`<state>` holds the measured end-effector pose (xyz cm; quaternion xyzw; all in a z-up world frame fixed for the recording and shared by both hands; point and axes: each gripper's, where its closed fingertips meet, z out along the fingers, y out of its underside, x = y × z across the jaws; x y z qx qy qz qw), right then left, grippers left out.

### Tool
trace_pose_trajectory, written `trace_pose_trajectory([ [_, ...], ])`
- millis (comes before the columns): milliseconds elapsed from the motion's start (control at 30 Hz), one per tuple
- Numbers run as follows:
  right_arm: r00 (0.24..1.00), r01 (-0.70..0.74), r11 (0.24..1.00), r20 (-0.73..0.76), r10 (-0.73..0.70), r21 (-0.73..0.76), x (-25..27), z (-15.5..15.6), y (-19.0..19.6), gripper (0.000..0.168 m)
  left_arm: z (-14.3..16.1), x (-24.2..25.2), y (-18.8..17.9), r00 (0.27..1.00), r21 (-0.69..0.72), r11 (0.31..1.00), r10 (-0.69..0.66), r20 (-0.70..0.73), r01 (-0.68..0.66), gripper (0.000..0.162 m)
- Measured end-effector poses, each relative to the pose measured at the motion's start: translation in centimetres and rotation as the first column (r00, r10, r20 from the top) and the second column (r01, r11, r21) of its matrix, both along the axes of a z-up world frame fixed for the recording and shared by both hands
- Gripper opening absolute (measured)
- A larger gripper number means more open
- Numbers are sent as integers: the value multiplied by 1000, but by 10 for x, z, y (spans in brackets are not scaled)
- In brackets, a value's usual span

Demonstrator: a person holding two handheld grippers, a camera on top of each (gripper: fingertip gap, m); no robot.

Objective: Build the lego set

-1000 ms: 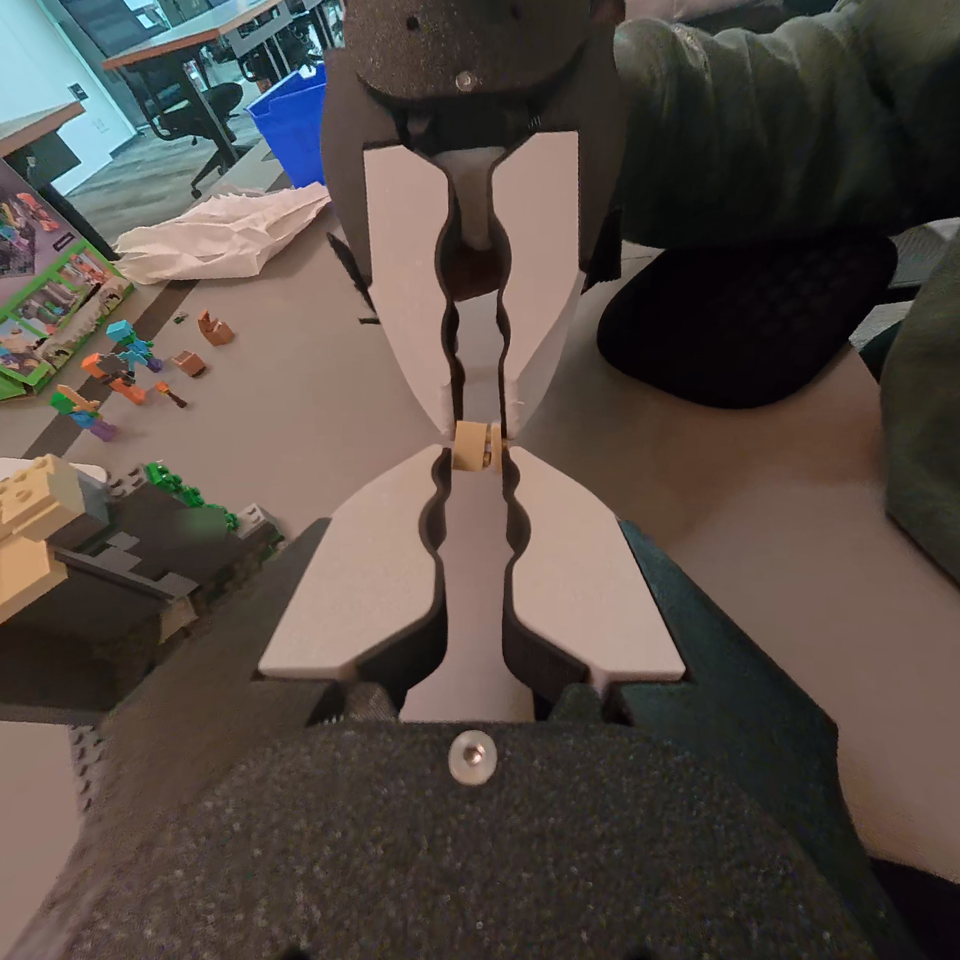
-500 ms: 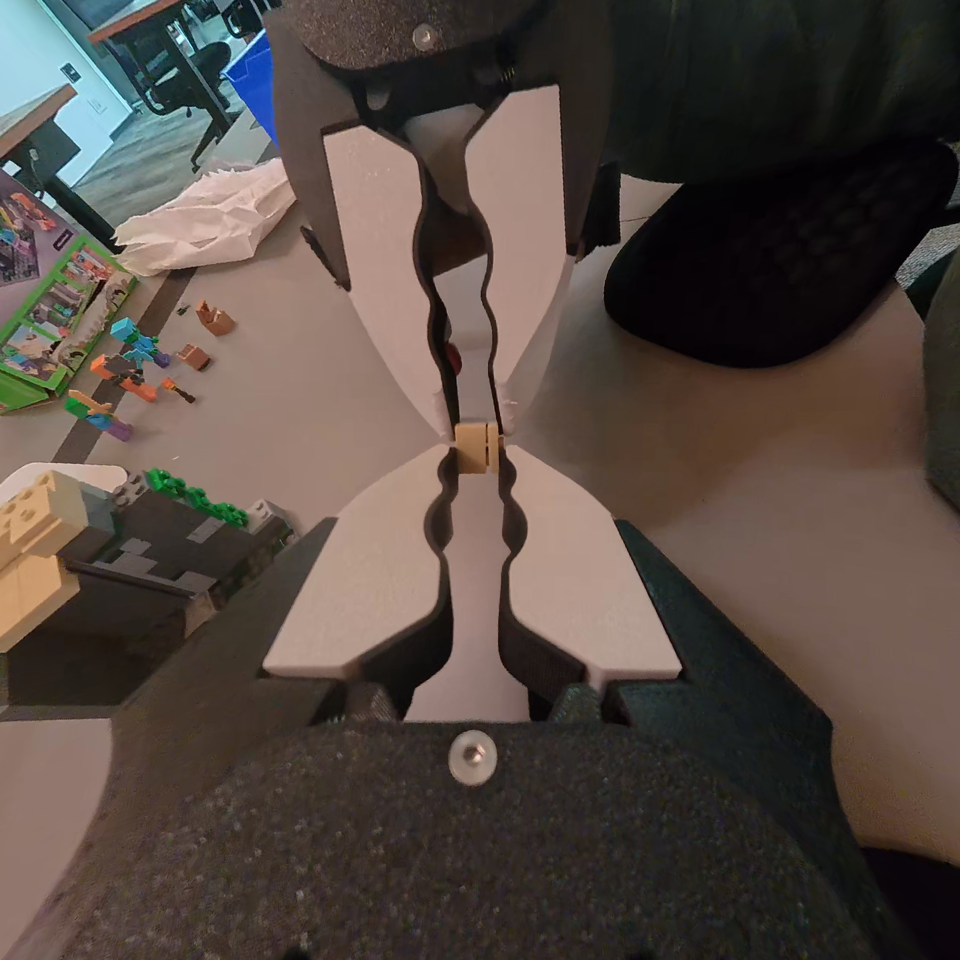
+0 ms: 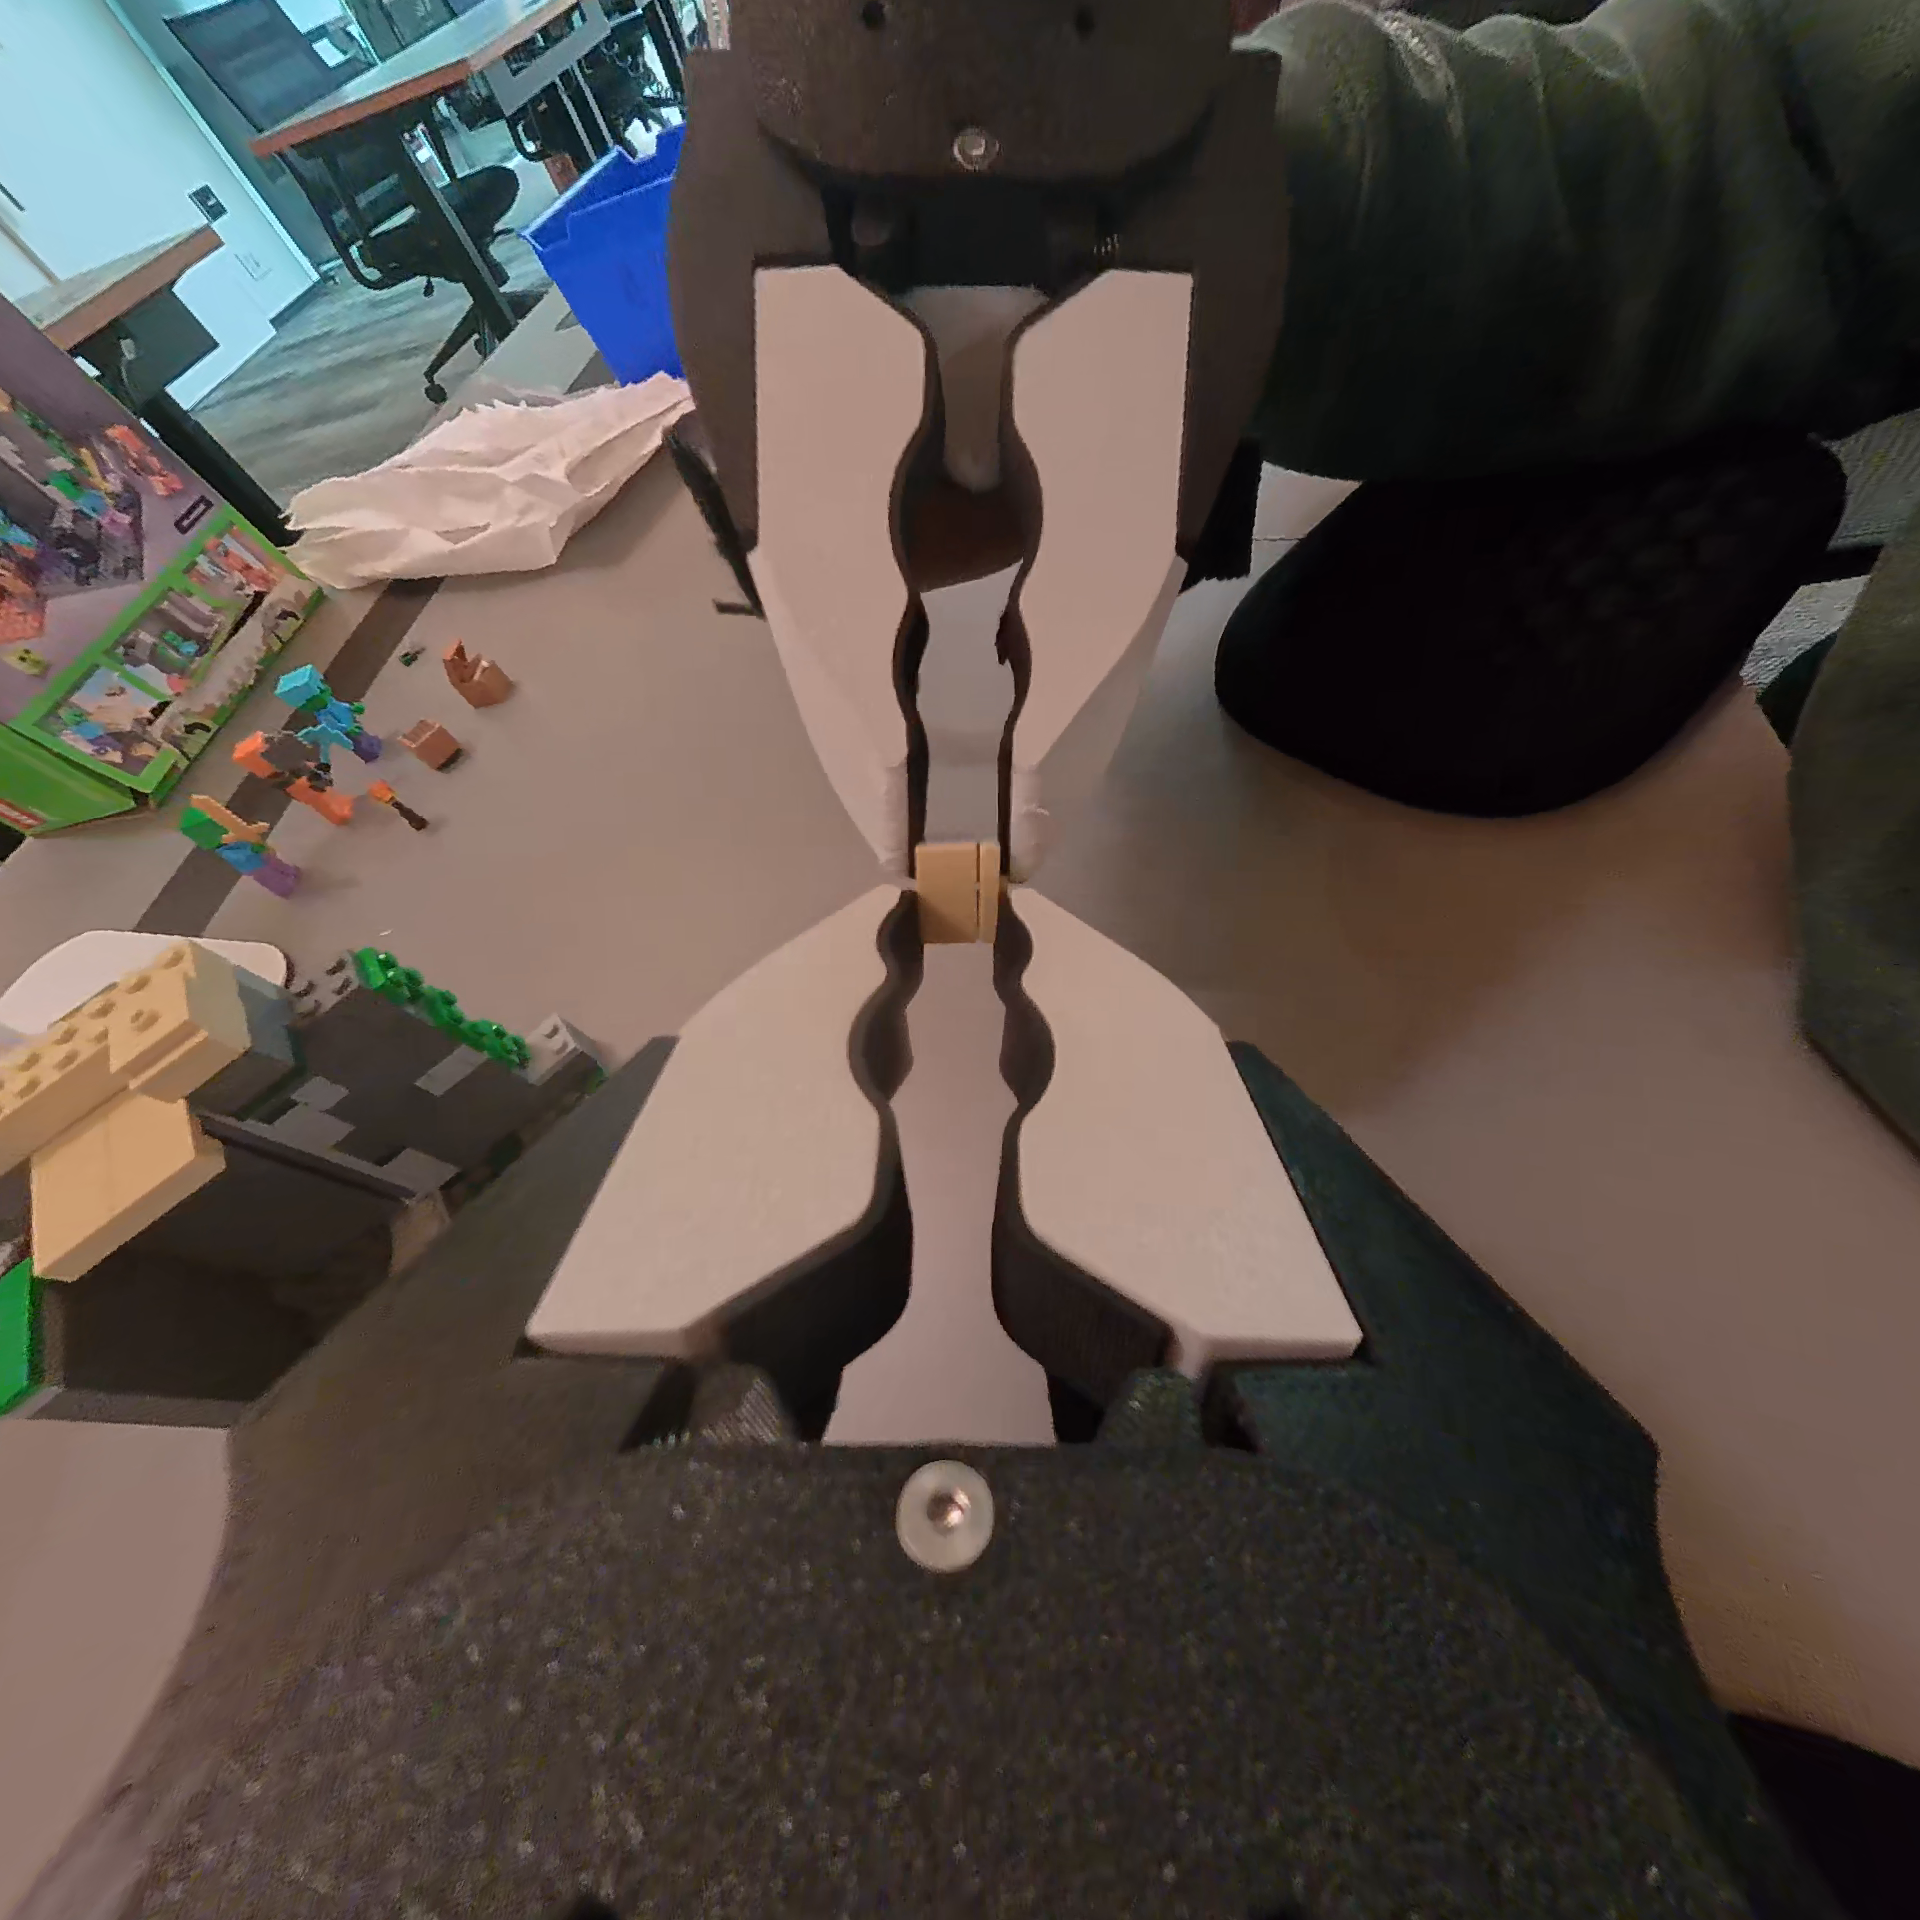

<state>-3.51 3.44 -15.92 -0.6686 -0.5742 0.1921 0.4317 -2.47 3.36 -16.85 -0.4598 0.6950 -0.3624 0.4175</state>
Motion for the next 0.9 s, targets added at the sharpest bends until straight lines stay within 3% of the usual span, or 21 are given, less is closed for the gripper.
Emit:
trace_pose_trajectory([
  [33,1000,4,1000,0,-4,-6,0,1,0,13,2,0,-1,1000,-13,1000,-1,4,1,14],
  [433,999,1,998,-38,-4,-61,0,-8,-1,12,-8,0,-2,999,-88,996,-32,-31,30,14],
  [633,998,-1,1000,-60,0,-12,0,-13,4,13,-12,1,2,1000,-146,989,-13,-8,11,13],
  [767,998,1,1000,-55,-2,-12,-1,-15,4,27,-11,2,3,1000,-174,985,-12,9,13,13],
  [900,998,-22,999,-56,20,-33,-2,-17,1,18,-13,0,0,999,-141,990,-32,-8,30,13],
])
